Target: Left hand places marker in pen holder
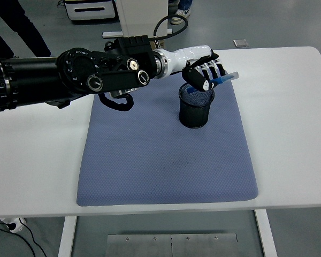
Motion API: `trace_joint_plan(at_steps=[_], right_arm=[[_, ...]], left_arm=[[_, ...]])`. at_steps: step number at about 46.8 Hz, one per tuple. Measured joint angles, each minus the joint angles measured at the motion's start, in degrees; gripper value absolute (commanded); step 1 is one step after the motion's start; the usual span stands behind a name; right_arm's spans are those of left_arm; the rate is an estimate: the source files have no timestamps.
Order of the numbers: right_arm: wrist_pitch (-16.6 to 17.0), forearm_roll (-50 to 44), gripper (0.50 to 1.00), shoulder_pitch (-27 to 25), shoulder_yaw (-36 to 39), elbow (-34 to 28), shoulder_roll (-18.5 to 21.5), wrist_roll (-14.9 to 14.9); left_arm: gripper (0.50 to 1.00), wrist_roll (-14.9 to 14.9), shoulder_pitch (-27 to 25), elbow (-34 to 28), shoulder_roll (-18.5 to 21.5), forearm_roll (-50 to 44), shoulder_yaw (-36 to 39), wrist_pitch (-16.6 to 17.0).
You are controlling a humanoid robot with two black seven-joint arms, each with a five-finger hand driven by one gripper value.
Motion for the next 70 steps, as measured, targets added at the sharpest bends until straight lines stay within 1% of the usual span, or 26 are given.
trace_joint_plan(at_steps=[2,11,15,18,19,20,24,29,33,36,42,43,44,45,47,51,53,54,57,59,65,68,70], right_arm=[[0.00,0.00,1.000,0.00,0.00,0.00,0.00,0.00],[0.00,0.00,1.000,0.02,0.00,0.00,0.00,0.00],[0.00,0.00,1.000,0.00,0.00,-0.01,0.00,0.00],[0.00,0.00,1.000,0.00,0.00,0.00,0.00,0.00],[0.00,0.00,1.000,0.00,0.00,-0.01,0.00,0.00],[0.00,0.00,1.000,0.00,0.00,0.00,0.00,0.00],[0.00,0.00,1.000,0.01,0.00,0.00,0.00,0.00],[0.00,0.00,1.000,0.00,0.00,0.00,0.00,0.00],[0.00,0.00,1.000,0.00,0.00,0.00,0.00,0.00],[0.00,0.00,1.000,0.00,0.00,0.00,0.00,0.00],[0.00,0.00,1.000,0.00,0.00,0.00,0.00,0.00],[0.00,0.00,1.000,0.00,0.00,0.00,0.00,0.00],[0.00,0.00,1.000,0.00,0.00,0.00,0.00,0.00],[0.00,0.00,1.000,0.00,0.00,0.00,0.00,0.00],[0.00,0.00,1.000,0.00,0.00,0.00,0.00,0.00],[0.00,0.00,1.000,0.00,0.00,0.00,0.00,0.00],[0.00,0.00,1.000,0.00,0.00,0.00,0.00,0.00],[0.00,0.00,1.000,0.00,0.00,0.00,0.00,0.00],[0.00,0.00,1.000,0.01,0.00,0.00,0.00,0.00],[0.00,0.00,1.000,0.00,0.00,0.00,0.00,0.01],[0.00,0.00,1.000,0.02,0.00,0.00,0.00,0.01],[0.00,0.00,1.000,0.01,0.00,0.00,0.00,0.02],[0.00,0.00,1.000,0.00,0.00,-0.01,0.00,0.01]], left_arm=[[0.500,-0.51,0.43,0.28,-0.23,-1.16,-0.01,0.57],[0.500,-1.38,1.71,0.54,-0.36,-5.88,-0.02,0.77],[0.500,-2.66,2.13,0.91,-0.41,-8.17,-0.04,0.92],[0.500,-3.28,2.27,0.98,-0.48,-9.73,-0.07,1.40],[0.511,-3.40,2.32,0.99,-0.60,-10.16,-0.07,1.71],[0.511,-3.48,2.42,1.00,-0.67,-10.52,-0.07,2.16],[0.572,-3.55,3.04,1.00,-0.76,-10.87,-0.06,3.30],[0.628,-3.65,3.39,1.00,-0.79,-10.94,-0.06,3.55],[0.686,-4.07,3.50,1.00,-0.73,-10.95,-0.06,3.57],[0.707,-4.29,3.51,0.99,-0.55,-10.95,-0.07,3.57],[0.768,-4.38,3.50,1.10,-0.15,-11.03,-0.97,3.57],[0.768,-4.38,3.47,1.17,-0.08,-11.03,-1.10,3.57],[0.803,-4.38,3.32,1.38,0.04,-11.02,-1.34,3.56],[0.812,-4.38,3.28,1.42,0.07,-11.01,-1.38,3.55],[0.856,-4.39,3.21,1.46,0.09,-10.99,-1.43,3.51],[0.924,-4.41,3.05,1.64,0.25,-11.04,-1.85,3.52],[0.988,-4.42,3.00,2.05,0.32,-11.15,-2.39,3.53],[1.000,-4.47,2.98,2.42,0.38,-11.27,-2.70,3.55],[1.000,-4.61,2.98,3.41,0.55,-11.89,-3.78,3.61],[1.000,-5.31,3.04,4.16,1.23,-12.40,-4.97,3.71],[1.000,-8.21,3.64,5.06,5.76,-12.72,-8.44,3.78],[1.000,-8.84,4.48,5.61,7.49,-12.73,-9.06,3.82],[1.000,-8.86,4.96,6.10,7.91,-12.64,-9.13,3.82]])
